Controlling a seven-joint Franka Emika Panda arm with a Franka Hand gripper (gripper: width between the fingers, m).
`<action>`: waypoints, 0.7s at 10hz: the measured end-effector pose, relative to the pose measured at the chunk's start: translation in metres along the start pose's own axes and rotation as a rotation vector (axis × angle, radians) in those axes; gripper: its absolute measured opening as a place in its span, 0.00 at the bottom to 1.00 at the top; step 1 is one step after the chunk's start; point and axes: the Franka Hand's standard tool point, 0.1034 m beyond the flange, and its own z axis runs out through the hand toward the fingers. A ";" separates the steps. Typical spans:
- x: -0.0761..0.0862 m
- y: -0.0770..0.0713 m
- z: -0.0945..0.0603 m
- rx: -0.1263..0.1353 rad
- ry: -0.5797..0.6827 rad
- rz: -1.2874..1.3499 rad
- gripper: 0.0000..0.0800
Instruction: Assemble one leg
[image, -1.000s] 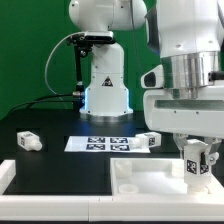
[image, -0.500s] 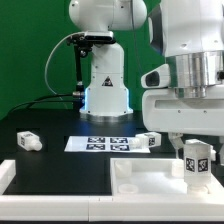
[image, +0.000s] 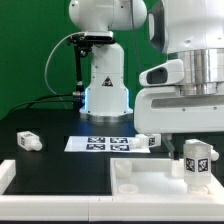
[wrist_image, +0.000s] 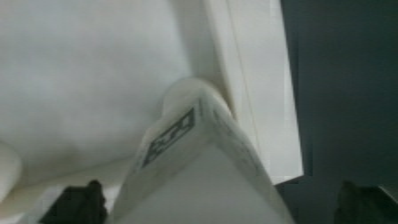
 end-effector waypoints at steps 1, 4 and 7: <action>0.001 0.000 -0.001 -0.019 0.014 -0.208 0.81; 0.000 0.006 0.002 -0.036 0.073 -0.495 0.81; 0.000 0.005 0.003 -0.030 0.072 -0.415 0.58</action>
Offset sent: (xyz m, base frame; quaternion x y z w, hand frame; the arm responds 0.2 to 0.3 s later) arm -0.0162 -0.0034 -0.0056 0.0131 0.0517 -0.1486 0.9875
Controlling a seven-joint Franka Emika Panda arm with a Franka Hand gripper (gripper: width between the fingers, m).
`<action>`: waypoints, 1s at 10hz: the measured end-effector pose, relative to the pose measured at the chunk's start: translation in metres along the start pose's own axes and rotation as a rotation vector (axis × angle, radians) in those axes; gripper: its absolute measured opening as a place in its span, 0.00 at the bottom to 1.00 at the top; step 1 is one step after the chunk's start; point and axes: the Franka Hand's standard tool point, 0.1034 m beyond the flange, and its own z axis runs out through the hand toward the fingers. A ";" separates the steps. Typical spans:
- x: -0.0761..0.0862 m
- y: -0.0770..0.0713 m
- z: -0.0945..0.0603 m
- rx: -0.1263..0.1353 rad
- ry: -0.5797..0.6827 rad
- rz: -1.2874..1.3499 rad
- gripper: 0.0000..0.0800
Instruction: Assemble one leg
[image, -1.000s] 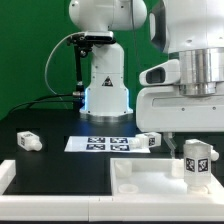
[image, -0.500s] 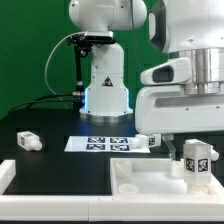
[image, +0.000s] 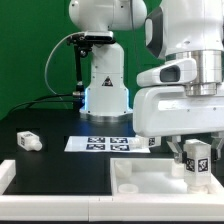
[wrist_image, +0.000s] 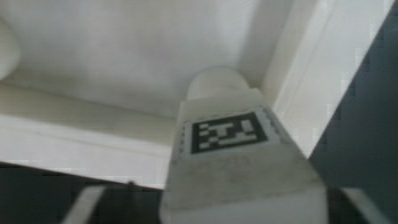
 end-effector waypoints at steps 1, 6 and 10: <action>0.000 -0.001 0.000 0.001 0.000 0.093 0.35; 0.000 0.003 0.003 0.015 -0.031 0.810 0.36; -0.002 0.006 0.003 0.030 -0.029 1.164 0.36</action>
Offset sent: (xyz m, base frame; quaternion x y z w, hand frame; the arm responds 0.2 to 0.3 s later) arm 0.0120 0.0069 0.0037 -0.0176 -0.0424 0.3613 0.9313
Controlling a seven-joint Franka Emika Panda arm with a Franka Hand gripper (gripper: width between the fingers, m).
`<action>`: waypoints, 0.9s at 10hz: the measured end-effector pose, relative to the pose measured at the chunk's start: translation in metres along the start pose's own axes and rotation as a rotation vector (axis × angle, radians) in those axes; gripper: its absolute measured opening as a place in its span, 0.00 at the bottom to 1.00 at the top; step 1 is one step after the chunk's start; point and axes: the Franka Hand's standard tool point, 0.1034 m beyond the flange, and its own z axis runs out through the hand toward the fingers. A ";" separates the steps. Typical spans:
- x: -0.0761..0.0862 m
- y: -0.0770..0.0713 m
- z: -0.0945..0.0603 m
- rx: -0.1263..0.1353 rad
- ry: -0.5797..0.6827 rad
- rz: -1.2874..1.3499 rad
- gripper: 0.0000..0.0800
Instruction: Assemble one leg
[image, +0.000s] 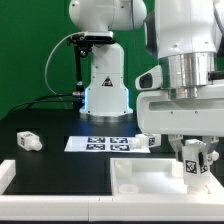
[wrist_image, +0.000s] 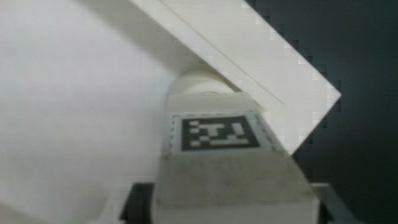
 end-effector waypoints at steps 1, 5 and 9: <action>0.000 0.000 0.000 0.000 -0.001 0.049 0.36; -0.006 0.000 0.002 0.023 -0.057 0.666 0.36; -0.012 -0.004 0.002 0.024 -0.044 0.275 0.74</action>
Offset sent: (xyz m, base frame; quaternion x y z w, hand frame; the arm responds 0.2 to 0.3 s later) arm 0.0091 0.0057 -0.0142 0.0616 -0.0290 0.3839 0.9209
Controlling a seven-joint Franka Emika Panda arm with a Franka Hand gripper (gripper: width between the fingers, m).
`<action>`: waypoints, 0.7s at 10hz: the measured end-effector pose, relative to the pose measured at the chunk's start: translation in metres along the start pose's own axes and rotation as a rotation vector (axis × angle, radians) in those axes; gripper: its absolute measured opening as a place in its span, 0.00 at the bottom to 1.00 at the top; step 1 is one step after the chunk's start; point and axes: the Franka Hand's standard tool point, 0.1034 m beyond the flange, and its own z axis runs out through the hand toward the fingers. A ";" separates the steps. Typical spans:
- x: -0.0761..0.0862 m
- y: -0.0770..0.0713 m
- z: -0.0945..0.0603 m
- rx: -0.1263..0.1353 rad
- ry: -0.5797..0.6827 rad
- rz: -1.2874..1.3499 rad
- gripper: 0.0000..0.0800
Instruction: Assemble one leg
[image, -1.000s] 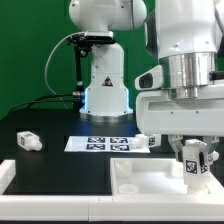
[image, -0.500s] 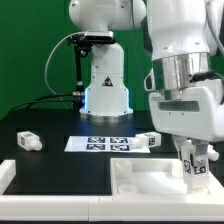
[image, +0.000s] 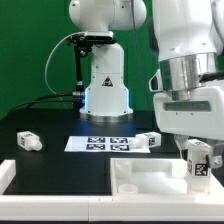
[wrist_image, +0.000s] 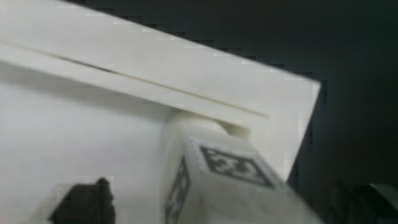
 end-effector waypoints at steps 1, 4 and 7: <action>-0.005 -0.001 0.000 -0.014 -0.001 -0.218 0.79; -0.005 0.000 0.000 -0.020 -0.001 -0.429 0.81; -0.003 -0.004 -0.002 -0.067 0.008 -0.904 0.81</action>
Offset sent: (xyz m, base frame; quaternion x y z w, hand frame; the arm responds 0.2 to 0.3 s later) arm 0.0000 0.0000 0.0000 0.0000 0.0000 -0.1938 0.9810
